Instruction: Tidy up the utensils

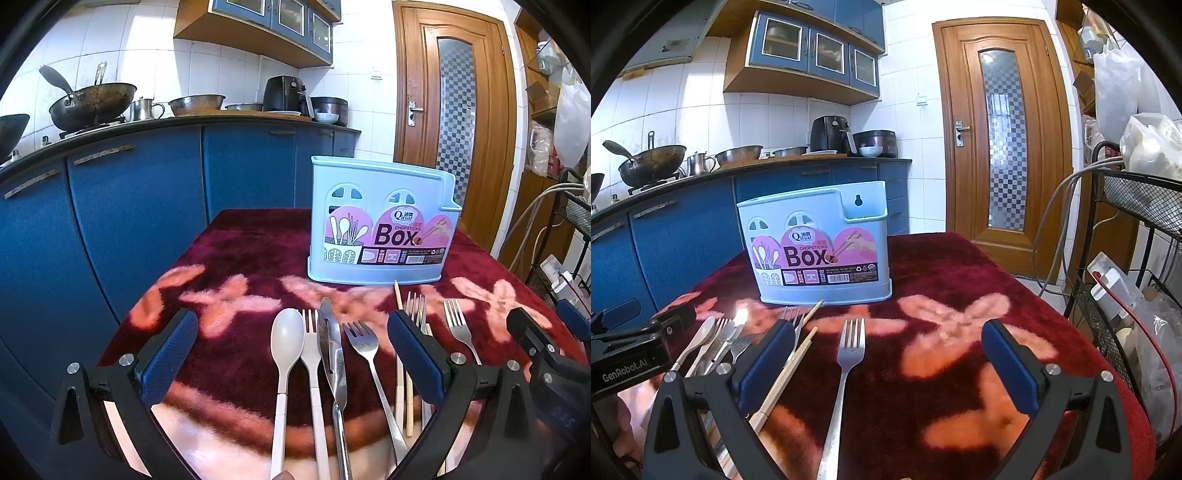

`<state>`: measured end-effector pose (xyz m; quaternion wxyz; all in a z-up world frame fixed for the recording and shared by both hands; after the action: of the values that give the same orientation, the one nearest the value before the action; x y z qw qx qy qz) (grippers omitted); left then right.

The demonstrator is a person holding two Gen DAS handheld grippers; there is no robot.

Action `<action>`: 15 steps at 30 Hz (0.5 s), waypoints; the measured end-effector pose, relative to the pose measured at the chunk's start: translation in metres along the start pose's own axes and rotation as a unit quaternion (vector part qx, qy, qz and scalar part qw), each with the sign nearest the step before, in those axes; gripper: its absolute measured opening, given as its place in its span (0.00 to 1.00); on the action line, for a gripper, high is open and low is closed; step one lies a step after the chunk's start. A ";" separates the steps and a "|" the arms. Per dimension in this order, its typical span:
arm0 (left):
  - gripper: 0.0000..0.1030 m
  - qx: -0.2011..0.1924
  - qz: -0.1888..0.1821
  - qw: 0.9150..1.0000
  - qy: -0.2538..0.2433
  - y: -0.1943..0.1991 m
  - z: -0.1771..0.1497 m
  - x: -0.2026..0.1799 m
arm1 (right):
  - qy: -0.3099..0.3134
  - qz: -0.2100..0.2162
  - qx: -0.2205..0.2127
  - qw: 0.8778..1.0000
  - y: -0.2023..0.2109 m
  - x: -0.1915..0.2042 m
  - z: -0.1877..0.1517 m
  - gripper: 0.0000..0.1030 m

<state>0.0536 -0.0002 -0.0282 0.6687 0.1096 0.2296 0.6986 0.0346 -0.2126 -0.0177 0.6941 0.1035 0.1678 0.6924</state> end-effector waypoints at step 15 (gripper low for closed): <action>1.00 -0.002 0.000 1.000 0.001 0.000 0.000 0.000 | -0.001 0.000 -0.002 1.000 0.001 0.000 0.000 1.00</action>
<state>0.0534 -0.0002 -0.0280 0.6689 0.1074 0.2290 0.6990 0.0338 -0.2125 -0.0175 0.6946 0.1025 0.1655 0.6926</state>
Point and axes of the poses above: each gripper's, at about its wrist camera, not at the fingertips, and y roughly against the way its jaws point, x to its left, z to its top, the point moved 6 cm from there along -y, roughly the way its jaws point, and after that the axes turned 8 degrees about y, right-handed, at the moved point
